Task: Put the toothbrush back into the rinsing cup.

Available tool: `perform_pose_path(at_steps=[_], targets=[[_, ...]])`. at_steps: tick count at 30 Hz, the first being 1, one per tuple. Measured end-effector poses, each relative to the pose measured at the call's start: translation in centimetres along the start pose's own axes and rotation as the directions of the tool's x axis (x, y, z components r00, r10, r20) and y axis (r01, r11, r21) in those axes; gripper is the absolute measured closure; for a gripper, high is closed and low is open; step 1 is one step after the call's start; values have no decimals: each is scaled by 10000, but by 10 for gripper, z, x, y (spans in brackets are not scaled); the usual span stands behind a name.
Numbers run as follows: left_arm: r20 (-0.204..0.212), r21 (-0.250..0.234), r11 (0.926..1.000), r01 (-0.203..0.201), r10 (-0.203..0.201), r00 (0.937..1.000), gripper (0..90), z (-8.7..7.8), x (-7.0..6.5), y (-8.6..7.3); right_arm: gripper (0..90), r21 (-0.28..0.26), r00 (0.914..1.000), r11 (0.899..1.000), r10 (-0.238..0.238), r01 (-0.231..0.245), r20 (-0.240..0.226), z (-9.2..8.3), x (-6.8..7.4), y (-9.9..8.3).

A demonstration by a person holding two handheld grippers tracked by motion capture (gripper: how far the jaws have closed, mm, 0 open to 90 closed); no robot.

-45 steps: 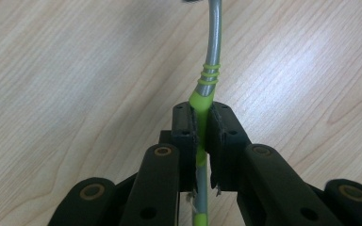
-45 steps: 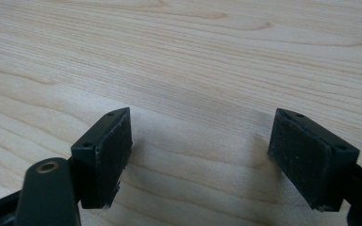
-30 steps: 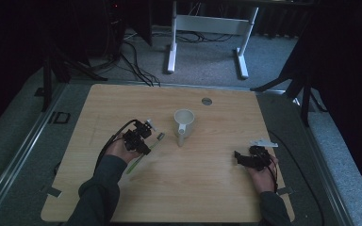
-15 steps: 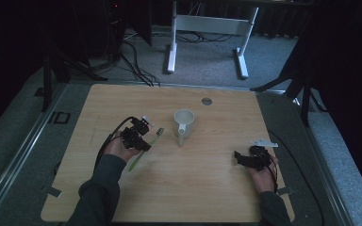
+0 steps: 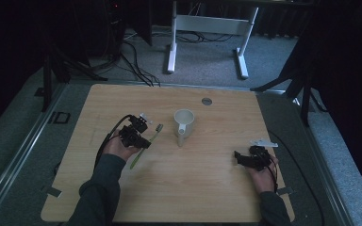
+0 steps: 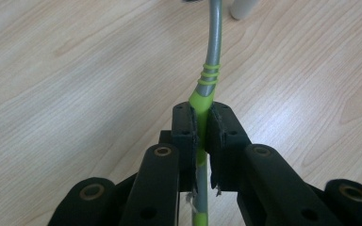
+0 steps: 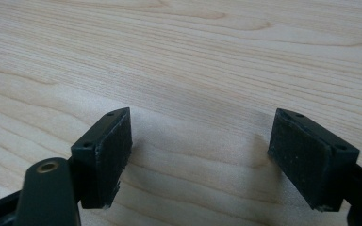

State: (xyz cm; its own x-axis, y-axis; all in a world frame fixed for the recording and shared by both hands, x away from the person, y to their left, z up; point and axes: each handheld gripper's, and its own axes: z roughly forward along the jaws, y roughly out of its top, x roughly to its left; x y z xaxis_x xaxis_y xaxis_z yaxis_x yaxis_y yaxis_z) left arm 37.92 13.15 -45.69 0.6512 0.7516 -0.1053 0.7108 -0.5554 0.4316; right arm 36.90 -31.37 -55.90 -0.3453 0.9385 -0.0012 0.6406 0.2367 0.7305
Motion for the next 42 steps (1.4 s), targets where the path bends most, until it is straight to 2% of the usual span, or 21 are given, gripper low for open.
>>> perform_pose_path(at_steps=[9,19,31,35,42], targets=[[-58,-506,9986,145,-148,9999,821,-4,1,0,215,4,10000,10000,11,-11,-1,0,0,0],[-2,-837,9962,240,-242,9997,820,-6,2,0,216,7,10000,10000,3,-3,-5,0,0,0],[-54,-1499,9881,346,-359,9993,820,-11,1,0,215,3,10000,10000,-12,12,-4,0,0,0],[-91,-1539,9877,280,-297,9995,820,-12,1,0,215,0,10000,10000,-14,14,-2,0,0,0],[-162,-1902,9814,276,-313,9994,820,-14,-1,-1,216,0,10000,10000,-15,15,-2,0,0,0]])
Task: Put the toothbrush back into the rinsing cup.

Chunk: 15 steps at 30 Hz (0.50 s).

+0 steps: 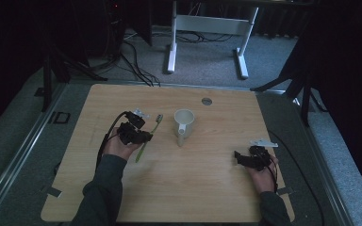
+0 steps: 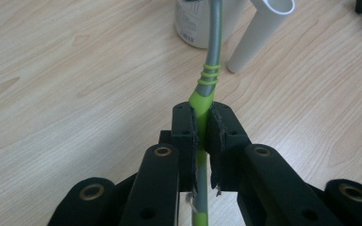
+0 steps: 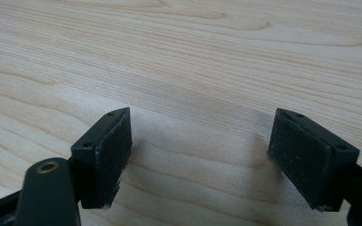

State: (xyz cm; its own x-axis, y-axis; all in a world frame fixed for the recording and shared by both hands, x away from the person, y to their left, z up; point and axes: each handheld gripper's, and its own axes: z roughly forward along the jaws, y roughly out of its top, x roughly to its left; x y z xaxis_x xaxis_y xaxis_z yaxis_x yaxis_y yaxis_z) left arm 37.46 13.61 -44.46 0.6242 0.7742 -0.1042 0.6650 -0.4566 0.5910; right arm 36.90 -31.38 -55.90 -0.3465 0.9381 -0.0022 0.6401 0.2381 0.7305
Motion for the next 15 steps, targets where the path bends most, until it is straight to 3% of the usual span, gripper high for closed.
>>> perform_pose_path(at_steps=[15], targets=[[-157,-461,9989,-17,10,9999,820,-3,-2,1,215,-1,10000,10000,-10,10,3,0,0,0]])
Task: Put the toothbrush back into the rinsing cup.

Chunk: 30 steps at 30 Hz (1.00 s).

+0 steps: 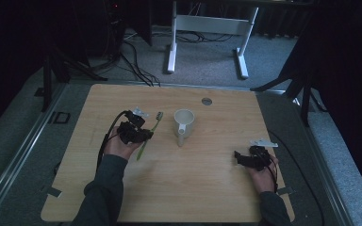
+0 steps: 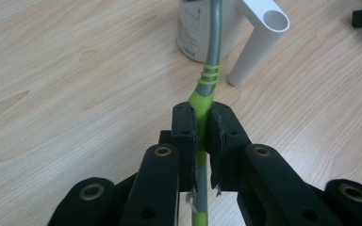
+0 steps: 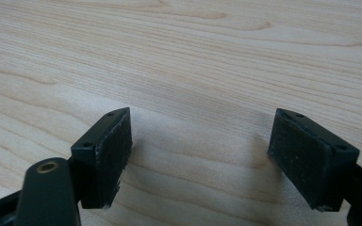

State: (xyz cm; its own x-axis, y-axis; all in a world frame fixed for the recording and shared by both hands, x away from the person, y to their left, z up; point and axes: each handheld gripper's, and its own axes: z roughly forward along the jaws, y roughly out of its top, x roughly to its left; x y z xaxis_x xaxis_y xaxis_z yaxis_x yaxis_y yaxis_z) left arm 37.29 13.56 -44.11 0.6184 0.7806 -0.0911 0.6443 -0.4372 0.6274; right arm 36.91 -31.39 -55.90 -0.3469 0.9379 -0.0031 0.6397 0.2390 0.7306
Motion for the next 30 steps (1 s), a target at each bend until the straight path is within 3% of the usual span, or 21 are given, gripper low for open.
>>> perform_pose_path(at_steps=[30], targets=[[-22,-994,9950,76,-78,10000,820,-4,-2,3,216,2,10000,10000,15,-15,-4,0,0,0]])
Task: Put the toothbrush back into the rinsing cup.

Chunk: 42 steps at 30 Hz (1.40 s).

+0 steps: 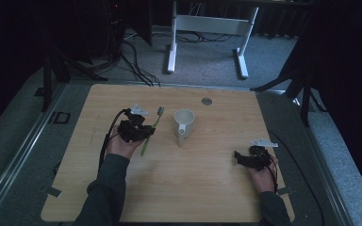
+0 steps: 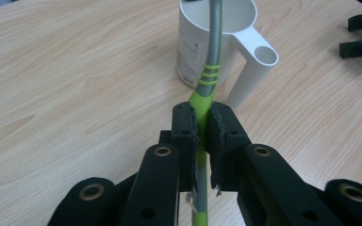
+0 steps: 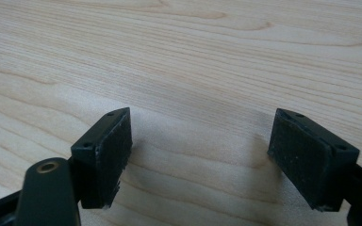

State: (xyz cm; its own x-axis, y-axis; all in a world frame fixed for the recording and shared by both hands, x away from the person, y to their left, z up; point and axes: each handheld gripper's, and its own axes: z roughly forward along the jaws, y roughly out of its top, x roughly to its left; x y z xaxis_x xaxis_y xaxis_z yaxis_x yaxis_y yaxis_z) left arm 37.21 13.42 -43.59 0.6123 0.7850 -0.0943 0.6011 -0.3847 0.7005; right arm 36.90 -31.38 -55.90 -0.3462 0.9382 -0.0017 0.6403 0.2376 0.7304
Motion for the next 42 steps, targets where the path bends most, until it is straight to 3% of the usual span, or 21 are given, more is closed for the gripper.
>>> perform_pose_path(at_steps=[23,42], targets=[[112,-680,9977,-19,27,9999,820,-4,-3,3,215,-2,10000,10000,-2,2,5,0,0,0],[356,-1363,9902,311,-265,9990,820,-5,-2,6,216,-4,10000,10000,11,-11,6,0,0,0]])
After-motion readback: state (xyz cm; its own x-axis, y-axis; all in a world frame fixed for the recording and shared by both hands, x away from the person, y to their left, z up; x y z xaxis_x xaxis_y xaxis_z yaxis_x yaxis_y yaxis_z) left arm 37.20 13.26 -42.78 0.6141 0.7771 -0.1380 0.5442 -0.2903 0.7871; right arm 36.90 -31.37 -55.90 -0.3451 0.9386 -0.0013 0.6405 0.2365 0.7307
